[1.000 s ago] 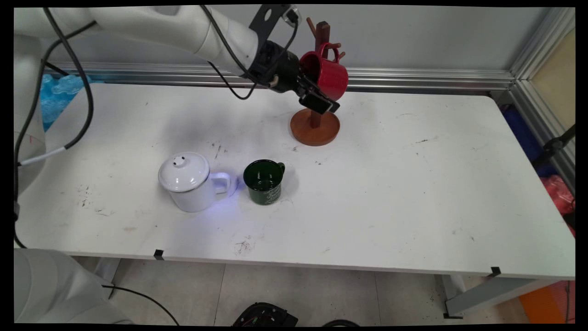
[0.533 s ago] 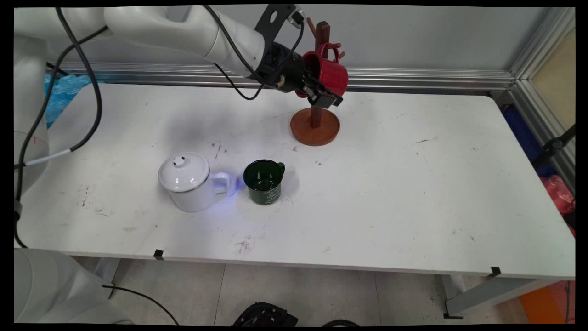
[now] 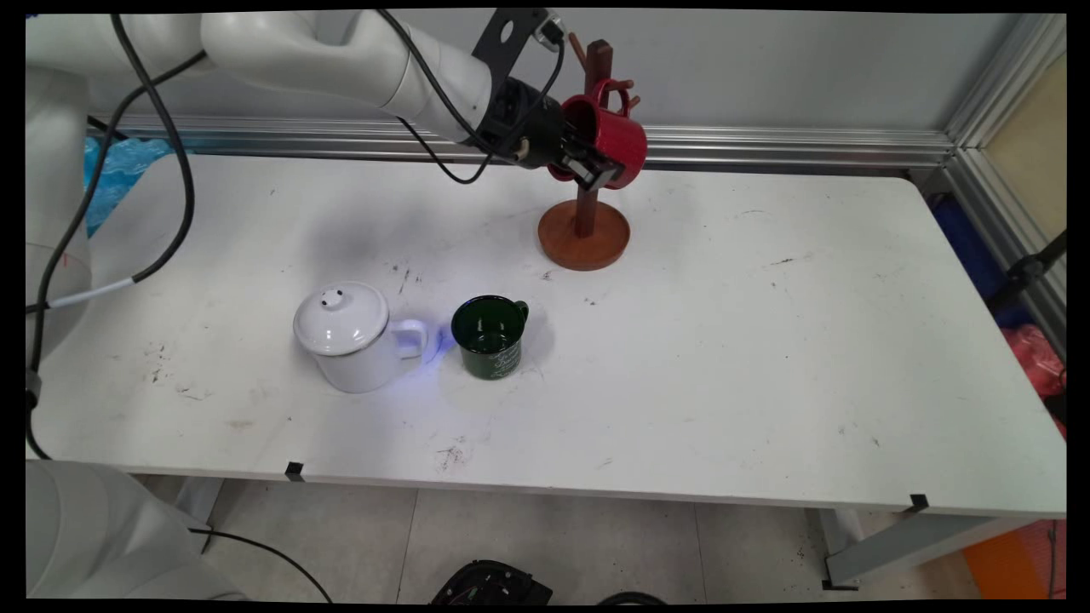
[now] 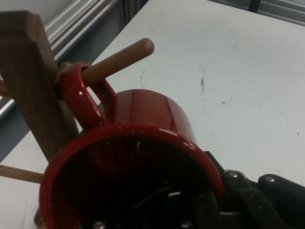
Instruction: Place the picked object on the table
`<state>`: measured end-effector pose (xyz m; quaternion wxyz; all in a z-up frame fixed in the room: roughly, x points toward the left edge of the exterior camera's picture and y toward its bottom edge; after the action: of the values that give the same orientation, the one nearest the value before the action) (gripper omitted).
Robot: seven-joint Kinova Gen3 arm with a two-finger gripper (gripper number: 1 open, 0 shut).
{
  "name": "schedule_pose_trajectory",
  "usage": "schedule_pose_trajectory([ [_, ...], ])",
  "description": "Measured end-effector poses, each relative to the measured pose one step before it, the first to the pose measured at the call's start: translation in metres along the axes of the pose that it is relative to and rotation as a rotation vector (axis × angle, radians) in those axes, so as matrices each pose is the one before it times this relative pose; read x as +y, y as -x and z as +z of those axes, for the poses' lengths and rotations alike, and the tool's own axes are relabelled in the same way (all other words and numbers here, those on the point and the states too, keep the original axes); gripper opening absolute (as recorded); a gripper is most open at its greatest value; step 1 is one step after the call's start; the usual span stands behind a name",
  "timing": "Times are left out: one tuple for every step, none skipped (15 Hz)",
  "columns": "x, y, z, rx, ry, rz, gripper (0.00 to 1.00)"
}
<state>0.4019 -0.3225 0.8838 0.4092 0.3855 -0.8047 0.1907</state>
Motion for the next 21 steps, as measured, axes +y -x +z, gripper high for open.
schedule_pose_trajectory([
  [0.00015,-0.00008,-0.00041,0.00005,0.00002,-0.00061,0.00],
  [0.00033,-0.00026,-0.00068,0.00018,0.00055,-0.00104,0.00],
  [0.00045,-0.00050,-0.00104,0.00081,0.00102,-0.00132,0.00],
  [0.00054,-0.00050,-0.00092,0.00097,0.00104,-0.00093,0.00],
  [0.00119,-0.00138,-0.00130,0.00187,0.00344,-0.00018,0.00],
  [0.00113,-0.00183,-0.00119,0.00256,0.00418,-0.00016,0.00],
  [0.00161,-0.00229,-0.00147,0.00337,0.00527,0.00030,0.00],
  [0.00186,-0.00252,-0.00155,0.00393,0.00671,0.00017,0.00],
  [0.00181,-0.00204,-0.00124,0.00292,0.00602,0.00015,0.00],
  [0.00113,-0.00112,-0.00082,0.00140,0.00408,0.00008,0.00],
  [0.00192,-0.00170,-0.00127,0.00226,0.00615,-0.00019,0.00],
  [0.00248,-0.00175,-0.00130,0.00221,0.00743,-0.00025,0.00],
  [0.00255,-0.00172,-0.00131,0.00189,0.00820,-0.00054,0.00],
  [0.00265,-0.00119,-0.00135,0.00094,0.00789,-0.00032,0.00],
  [0.00176,-0.00061,-0.00095,0.00053,0.00528,-0.00029,0.00],
  [0.00278,-0.00101,-0.00150,0.00074,0.00828,-0.00042,0.00],
  [0.00321,-0.00100,-0.00144,0.00037,0.00949,0.00001,0.00],
  [0.00272,-0.00068,-0.00151,0.00007,0.00793,-0.00026,0.00],
  [0.00147,-0.00035,-0.00078,-0.00011,0.00441,0.00026,0.00],
  [0.00344,-0.00041,-0.00221,-0.00145,0.01001,0.00014,0.00],
  [0.00243,-0.00017,-0.00169,-0.00191,0.00684,0.00066,0.00],
])
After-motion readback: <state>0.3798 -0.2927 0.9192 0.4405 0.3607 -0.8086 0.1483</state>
